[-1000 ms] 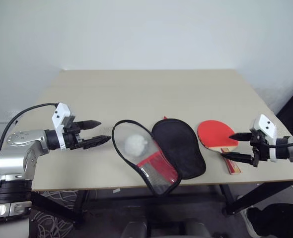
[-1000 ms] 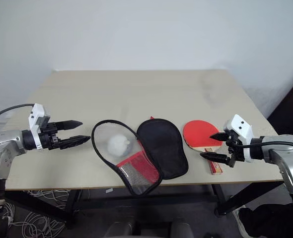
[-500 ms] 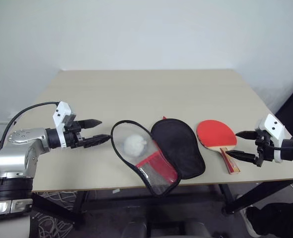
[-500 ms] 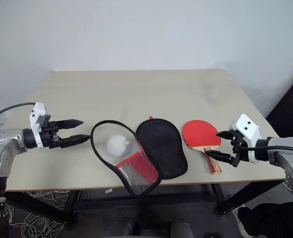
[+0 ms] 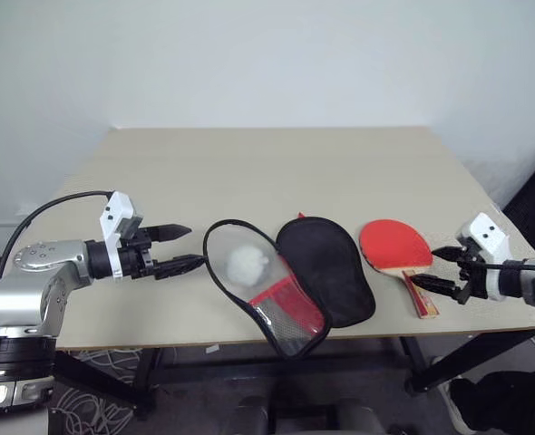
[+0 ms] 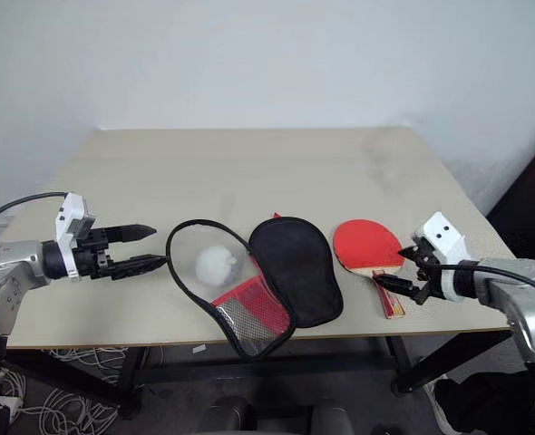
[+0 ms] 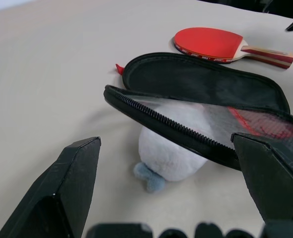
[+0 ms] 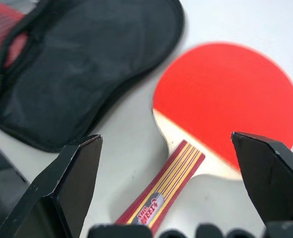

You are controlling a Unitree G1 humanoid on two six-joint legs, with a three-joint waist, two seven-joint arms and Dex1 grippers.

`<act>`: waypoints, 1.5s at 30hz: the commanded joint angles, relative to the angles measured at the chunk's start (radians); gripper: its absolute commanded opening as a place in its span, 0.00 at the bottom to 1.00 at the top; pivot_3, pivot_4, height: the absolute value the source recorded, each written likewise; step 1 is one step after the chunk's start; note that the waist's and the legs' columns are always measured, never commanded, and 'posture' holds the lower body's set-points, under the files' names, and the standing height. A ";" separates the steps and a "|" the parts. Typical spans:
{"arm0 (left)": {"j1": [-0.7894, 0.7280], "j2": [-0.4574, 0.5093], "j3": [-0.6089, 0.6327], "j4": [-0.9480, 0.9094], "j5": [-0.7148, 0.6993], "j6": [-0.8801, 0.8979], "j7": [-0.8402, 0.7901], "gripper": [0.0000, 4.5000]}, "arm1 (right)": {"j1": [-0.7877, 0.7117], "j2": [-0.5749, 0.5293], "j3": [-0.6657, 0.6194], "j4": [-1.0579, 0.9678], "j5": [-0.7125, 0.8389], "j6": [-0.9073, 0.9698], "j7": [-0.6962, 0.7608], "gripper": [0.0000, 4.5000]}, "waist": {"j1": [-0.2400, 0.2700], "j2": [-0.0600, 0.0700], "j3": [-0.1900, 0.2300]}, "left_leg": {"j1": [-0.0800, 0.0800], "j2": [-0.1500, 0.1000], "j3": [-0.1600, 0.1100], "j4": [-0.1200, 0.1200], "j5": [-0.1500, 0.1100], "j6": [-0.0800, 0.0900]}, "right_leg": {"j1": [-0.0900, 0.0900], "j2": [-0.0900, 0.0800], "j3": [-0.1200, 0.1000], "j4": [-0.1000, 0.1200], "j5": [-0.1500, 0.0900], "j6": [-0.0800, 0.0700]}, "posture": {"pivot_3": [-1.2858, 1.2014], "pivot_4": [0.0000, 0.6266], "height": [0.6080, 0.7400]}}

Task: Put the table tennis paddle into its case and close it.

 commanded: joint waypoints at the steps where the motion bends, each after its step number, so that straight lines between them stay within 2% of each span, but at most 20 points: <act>1: -0.043 0.020 0.019 -0.015 -0.027 -0.009 -0.020 0.99 | -0.032 0.064 -0.001 -0.024 -0.012 0.113 -0.131 1.00 | 0.000 0.000 0.000 | 0.000 0.000 0.000 0.000 0.000 0.000 | 0.000 0.000 0.000 0.000 0.000 0.000 | 0.52 0.00 1.00; 6: -0.088 0.032 0.008 0.027 -0.007 -0.045 -0.054 0.99 | -0.025 0.156 0.011 -0.019 -0.038 0.206 -0.262 1.00 | 0.001 0.000 0.000 | 0.000 0.000 0.000 0.000 0.000 0.000 | 0.000 0.000 0.000 0.000 0.001 0.000 | 0.52 0.00 1.00; 13: -0.111 0.026 -0.007 0.032 0.001 -0.085 -0.076 0.99 | -0.044 0.219 -0.021 0.102 -0.086 0.195 -0.379 1.00 | -0.001 0.000 0.000 | 0.000 -0.001 0.001 0.000 0.000 0.000 | 0.000 0.000 0.000 0.000 0.000 0.001 | 0.52 0.00 1.00; 16: -0.114 0.022 -0.011 0.037 0.003 -0.093 -0.076 1.00 | -0.053 0.249 -0.028 0.156 -0.105 0.174 -0.418 0.87 | -0.001 -0.001 -0.001 | 0.001 0.000 0.001 0.000 0.000 0.000 | 0.001 0.001 0.001 0.000 0.001 0.001 | 0.52 0.00 1.00; 23: -0.113 0.018 -0.019 0.052 0.011 -0.114 -0.072 1.00 | -0.084 0.299 -0.060 0.189 -0.101 0.179 -0.480 0.34 | -0.002 -0.002 -0.001 | 0.001 0.000 0.001 0.001 0.000 0.001 | 0.001 0.001 0.001 0.000 0.001 0.001 | 0.52 0.00 1.00; 24: -0.112 0.016 -0.020 0.055 0.013 -0.117 -0.071 1.00 | -0.090 0.306 -0.067 0.193 -0.105 0.173 -0.494 0.27 | -0.002 -0.002 -0.001 | 0.001 0.000 0.001 0.001 0.000 0.001 | 0.001 0.001 0.001 0.000 0.001 0.001 | 0.52 0.00 1.00; 25: -0.110 0.015 -0.021 0.057 0.014 -0.120 -0.070 1.00 | -0.097 0.313 -0.075 0.197 -0.108 0.164 -0.508 0.25 | -0.002 -0.002 -0.001 | 0.001 0.000 0.001 0.001 0.000 0.001 | 0.001 0.001 0.001 0.000 0.001 0.001 | 0.52 0.00 1.00; 33: -0.101 0.001 -0.032 0.065 0.019 -0.134 -0.059 1.00 | -0.159 0.383 -0.114 0.119 -0.053 0.169 -0.529 0.25 | -0.005 -0.001 -0.001 | 0.001 0.000 0.004 0.001 0.000 0.001 | 0.000 0.001 0.003 0.002 0.002 0.001 | 0.52 0.00 1.00; 40: -0.114 -0.004 -0.046 0.082 0.018 -0.139 -0.055 1.00 | -0.255 0.553 -0.039 -0.138 0.028 0.349 -0.578 0.25 | -0.007 0.002 0.001 | 0.000 0.002 0.006 -0.001 0.001 0.001 | -0.004 0.004 0.006 0.005 0.002 0.001 | 0.52 0.00 1.00; 45: -0.117 -0.005 -0.051 0.083 0.018 -0.135 -0.052 1.00 | -0.258 0.657 0.038 -0.210 0.013 0.440 -0.638 0.25 | 0.001 0.002 0.001 | 0.000 0.002 0.004 0.000 0.001 0.001 | -0.003 0.003 0.005 0.005 0.002 0.001 | 0.52 0.00 1.00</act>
